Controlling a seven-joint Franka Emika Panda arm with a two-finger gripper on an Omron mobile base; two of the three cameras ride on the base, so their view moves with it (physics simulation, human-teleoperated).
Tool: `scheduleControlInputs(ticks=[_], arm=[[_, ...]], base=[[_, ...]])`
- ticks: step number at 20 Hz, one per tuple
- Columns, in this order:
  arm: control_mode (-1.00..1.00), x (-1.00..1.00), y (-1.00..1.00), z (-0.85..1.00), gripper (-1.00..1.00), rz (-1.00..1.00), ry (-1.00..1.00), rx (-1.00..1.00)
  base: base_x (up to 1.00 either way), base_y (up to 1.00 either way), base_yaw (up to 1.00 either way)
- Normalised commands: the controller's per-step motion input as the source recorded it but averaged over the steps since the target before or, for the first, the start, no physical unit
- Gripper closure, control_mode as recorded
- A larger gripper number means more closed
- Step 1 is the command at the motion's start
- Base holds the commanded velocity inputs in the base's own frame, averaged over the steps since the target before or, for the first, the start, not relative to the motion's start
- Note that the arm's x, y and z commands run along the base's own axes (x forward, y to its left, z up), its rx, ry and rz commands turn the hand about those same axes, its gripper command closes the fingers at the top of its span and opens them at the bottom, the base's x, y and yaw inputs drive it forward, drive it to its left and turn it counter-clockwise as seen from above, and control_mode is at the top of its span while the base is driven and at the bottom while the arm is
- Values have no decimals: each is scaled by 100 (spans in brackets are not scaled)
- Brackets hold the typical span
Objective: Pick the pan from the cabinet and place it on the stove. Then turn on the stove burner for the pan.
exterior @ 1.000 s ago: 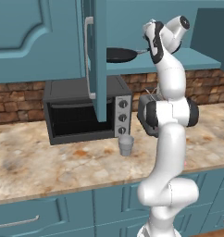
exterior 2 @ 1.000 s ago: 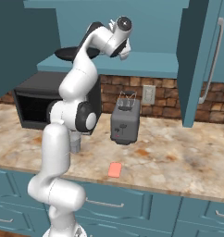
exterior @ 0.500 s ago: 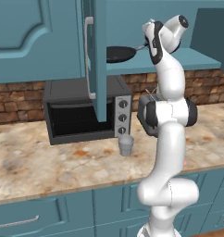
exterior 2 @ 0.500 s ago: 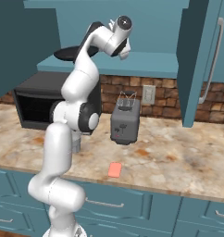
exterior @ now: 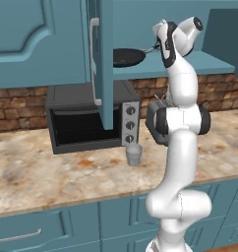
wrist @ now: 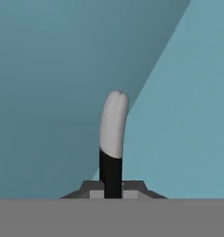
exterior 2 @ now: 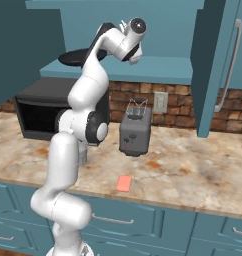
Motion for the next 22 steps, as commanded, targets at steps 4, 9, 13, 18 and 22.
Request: scheduleControlInputs(ticks=[4,9,13,18,22], arm=[[-100,-12,-3,-18,100,0,-5,6],[-100,-52,-9,-25,100,0,-22,2],[-100,-51,-10,-49,100,0,-26,8],[-100,-50,0,-15,100,0,-19,9],[-100,-52,0,4,100,0,-7,1]], base=[[0,0,0],[0,0,0],[0,0,0],[0,0,0],[0,0,0]])
